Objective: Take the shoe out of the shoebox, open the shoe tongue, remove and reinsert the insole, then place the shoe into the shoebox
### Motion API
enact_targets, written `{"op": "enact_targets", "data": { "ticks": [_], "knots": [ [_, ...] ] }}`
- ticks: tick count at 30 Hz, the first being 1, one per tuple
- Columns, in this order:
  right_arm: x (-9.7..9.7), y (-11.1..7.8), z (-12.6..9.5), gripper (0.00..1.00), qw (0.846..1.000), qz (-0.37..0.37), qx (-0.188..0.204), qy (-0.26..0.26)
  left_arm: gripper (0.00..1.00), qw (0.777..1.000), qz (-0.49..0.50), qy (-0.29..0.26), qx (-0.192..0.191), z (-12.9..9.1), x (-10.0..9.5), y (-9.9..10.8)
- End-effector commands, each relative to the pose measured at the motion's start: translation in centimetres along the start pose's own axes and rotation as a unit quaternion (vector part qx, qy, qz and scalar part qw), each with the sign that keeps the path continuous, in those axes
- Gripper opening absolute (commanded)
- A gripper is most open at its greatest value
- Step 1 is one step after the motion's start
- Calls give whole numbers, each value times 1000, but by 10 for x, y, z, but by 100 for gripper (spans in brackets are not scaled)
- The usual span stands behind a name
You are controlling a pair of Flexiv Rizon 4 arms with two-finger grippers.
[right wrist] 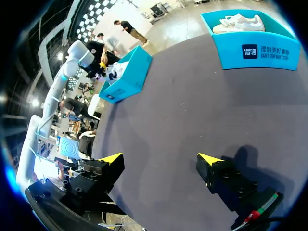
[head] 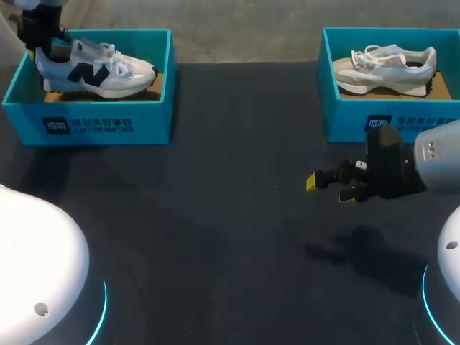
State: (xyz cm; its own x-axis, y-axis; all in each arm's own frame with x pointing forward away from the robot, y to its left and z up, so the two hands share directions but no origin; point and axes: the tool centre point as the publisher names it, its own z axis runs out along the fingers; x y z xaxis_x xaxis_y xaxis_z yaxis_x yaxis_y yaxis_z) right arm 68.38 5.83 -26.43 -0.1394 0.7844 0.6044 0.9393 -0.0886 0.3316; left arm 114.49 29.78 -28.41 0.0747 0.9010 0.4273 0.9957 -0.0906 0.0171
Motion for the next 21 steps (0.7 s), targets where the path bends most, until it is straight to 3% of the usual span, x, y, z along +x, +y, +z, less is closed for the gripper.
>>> {"op": "enact_targets", "data": {
  "ticks": [1,21],
  "knots": [
    [2,-1,2,100,1000,1,-2,-3,0,1000,3,-7,-5,-2,2,-4],
    [2,-1,2,100,1000,1,-2,-3,0,999,10,-30,-17,-6,-3,-31]
  ]
}}
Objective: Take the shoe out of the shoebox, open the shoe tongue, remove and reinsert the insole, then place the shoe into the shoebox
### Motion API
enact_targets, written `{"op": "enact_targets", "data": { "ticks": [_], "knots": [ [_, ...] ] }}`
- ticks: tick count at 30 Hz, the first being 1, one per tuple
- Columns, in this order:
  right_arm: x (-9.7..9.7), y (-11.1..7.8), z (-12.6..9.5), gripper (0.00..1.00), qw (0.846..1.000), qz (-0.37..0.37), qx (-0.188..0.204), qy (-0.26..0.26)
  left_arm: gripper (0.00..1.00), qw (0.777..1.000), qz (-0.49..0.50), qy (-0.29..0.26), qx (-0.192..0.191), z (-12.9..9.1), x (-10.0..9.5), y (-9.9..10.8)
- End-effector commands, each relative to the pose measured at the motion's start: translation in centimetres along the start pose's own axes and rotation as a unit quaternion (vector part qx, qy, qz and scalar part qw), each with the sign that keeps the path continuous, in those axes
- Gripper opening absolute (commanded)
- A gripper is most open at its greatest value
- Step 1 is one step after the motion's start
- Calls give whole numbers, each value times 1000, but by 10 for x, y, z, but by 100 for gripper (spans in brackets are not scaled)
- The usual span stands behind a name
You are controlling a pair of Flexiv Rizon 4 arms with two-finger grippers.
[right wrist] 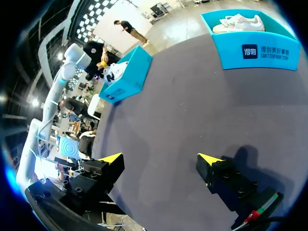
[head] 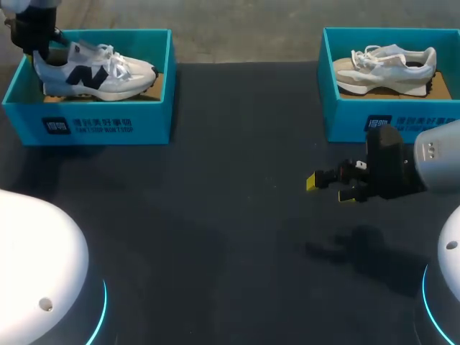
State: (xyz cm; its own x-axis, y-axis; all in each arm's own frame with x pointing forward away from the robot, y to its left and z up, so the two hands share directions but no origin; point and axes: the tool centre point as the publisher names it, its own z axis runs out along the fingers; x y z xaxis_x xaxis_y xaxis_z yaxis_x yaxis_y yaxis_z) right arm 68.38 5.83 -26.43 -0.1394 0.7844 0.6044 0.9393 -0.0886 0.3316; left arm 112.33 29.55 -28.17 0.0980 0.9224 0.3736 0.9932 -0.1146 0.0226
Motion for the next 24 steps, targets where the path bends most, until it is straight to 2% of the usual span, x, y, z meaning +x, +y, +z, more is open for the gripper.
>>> {"op": "enact_targets", "data": {
  "ticks": [1,24],
  "knots": [
    [2,-1,2,100,1000,1,-2,-3,0,1000,1,0,-8,-1,-1,-11],
    [2,-1,2,100,1000,1,-2,-3,0,1000,5,2,7,19,-7,-33]
  ]
}}
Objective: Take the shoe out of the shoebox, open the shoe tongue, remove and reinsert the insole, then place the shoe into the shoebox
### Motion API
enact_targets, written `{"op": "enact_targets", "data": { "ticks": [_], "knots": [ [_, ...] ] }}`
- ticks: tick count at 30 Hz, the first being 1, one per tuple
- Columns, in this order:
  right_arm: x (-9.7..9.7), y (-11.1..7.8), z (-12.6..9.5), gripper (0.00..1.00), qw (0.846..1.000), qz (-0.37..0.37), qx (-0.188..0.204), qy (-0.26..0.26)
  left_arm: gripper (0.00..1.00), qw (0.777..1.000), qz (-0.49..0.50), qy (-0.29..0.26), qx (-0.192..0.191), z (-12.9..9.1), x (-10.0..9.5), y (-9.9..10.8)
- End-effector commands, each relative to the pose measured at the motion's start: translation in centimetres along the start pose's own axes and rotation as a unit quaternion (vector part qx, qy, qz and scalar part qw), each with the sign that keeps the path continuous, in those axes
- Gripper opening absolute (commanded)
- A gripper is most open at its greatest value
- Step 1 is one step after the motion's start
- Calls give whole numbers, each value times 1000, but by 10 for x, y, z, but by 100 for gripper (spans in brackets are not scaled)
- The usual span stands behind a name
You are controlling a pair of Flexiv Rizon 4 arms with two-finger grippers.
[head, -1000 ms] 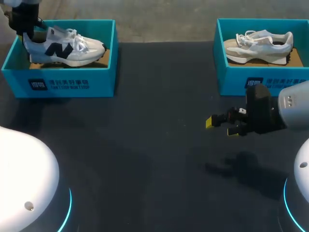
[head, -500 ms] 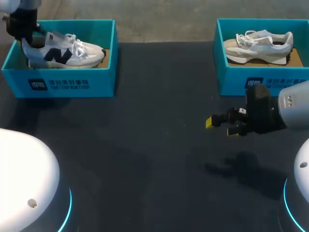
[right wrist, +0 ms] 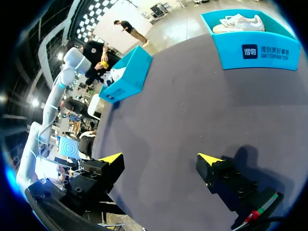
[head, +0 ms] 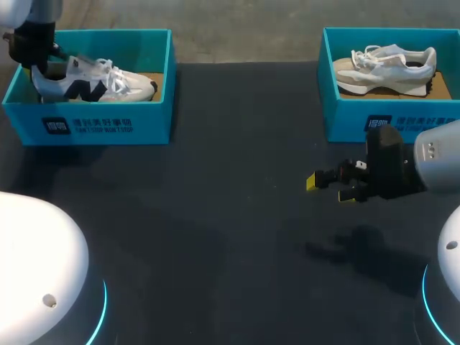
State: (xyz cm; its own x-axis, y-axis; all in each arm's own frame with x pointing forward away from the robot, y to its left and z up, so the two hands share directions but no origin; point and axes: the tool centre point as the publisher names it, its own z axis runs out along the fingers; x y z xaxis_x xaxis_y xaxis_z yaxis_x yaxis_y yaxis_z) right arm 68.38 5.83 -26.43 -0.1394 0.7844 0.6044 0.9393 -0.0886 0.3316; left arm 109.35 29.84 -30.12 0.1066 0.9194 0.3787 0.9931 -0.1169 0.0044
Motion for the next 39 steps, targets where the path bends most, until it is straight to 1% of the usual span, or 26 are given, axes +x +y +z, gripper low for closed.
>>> {"op": "enact_targets", "data": {
  "ticks": [1,8,15,28,39],
  "knots": [
    [2,-1,2,100,1000,1,-2,-3,0,1000,1,-1,1,3,0,-4],
    [2,-1,2,100,1000,1,-2,-3,0,1000,-2,-6,12,13,-4,-12],
    [2,-1,2,100,1000,1,-2,-3,0,1000,0,2,19,24,-8,-18],
    [2,-1,2,100,1000,1,-2,-3,0,999,2,6,34,46,-19,-19],
    [2,-1,2,100,1000,1,-2,-3,0,999,6,13,42,59,-23,-18]
  ]
}}
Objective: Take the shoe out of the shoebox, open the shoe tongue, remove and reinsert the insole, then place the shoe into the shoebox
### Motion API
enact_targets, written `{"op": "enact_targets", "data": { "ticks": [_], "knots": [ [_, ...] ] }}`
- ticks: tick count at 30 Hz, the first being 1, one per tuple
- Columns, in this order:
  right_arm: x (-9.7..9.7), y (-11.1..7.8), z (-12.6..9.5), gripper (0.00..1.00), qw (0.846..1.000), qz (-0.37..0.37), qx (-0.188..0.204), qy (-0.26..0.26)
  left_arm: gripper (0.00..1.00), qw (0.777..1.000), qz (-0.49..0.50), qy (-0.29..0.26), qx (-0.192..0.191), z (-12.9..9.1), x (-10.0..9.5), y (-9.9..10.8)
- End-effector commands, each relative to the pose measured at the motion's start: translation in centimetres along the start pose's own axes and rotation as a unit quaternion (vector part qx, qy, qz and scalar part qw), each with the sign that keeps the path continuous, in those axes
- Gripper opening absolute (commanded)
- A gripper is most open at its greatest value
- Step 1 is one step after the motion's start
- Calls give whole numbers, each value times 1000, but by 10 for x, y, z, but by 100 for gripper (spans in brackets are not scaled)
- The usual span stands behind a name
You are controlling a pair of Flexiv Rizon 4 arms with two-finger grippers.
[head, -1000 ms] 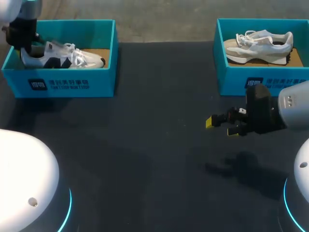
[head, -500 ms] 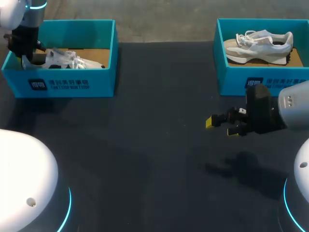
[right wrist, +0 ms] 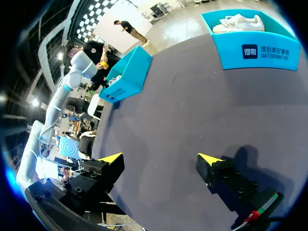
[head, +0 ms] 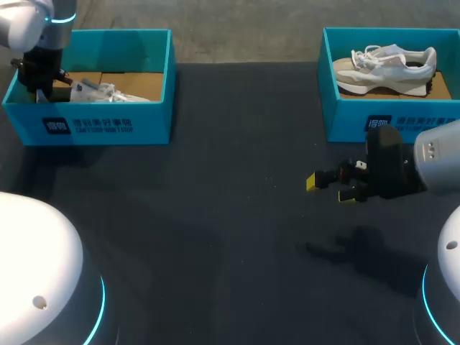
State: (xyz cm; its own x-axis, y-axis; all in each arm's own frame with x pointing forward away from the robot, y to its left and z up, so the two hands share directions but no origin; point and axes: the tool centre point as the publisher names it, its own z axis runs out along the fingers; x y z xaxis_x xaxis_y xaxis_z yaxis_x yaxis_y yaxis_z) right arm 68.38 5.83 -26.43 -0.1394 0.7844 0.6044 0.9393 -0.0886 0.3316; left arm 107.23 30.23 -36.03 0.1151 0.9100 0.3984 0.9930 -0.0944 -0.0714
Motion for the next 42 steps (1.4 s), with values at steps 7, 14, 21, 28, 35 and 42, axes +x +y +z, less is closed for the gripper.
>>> {"op": "enact_targets", "data": {
  "ticks": [7,14,21,28,35,42],
  "knots": [
    [2,-1,2,100,1000,1,-2,-3,30,1000,6,4,9,8,-3,3],
    [2,-1,2,100,1000,1,-2,-3,53,1000,8,-5,1,-4,-3,2],
    [2,-1,2,100,1000,1,-2,-3,94,1000,4,-25,-14,-25,1,0],
    [2,-1,2,100,1000,1,-2,-3,100,998,-8,-43,-34,-52,5,-4],
    [2,-1,2,100,1000,1,-2,-3,100,996,-29,-66,-52,-84,14,-8],
    [2,-1,2,100,1000,1,-2,-3,100,993,-53,-90,-53,-116,24,-22]
  ]
}}
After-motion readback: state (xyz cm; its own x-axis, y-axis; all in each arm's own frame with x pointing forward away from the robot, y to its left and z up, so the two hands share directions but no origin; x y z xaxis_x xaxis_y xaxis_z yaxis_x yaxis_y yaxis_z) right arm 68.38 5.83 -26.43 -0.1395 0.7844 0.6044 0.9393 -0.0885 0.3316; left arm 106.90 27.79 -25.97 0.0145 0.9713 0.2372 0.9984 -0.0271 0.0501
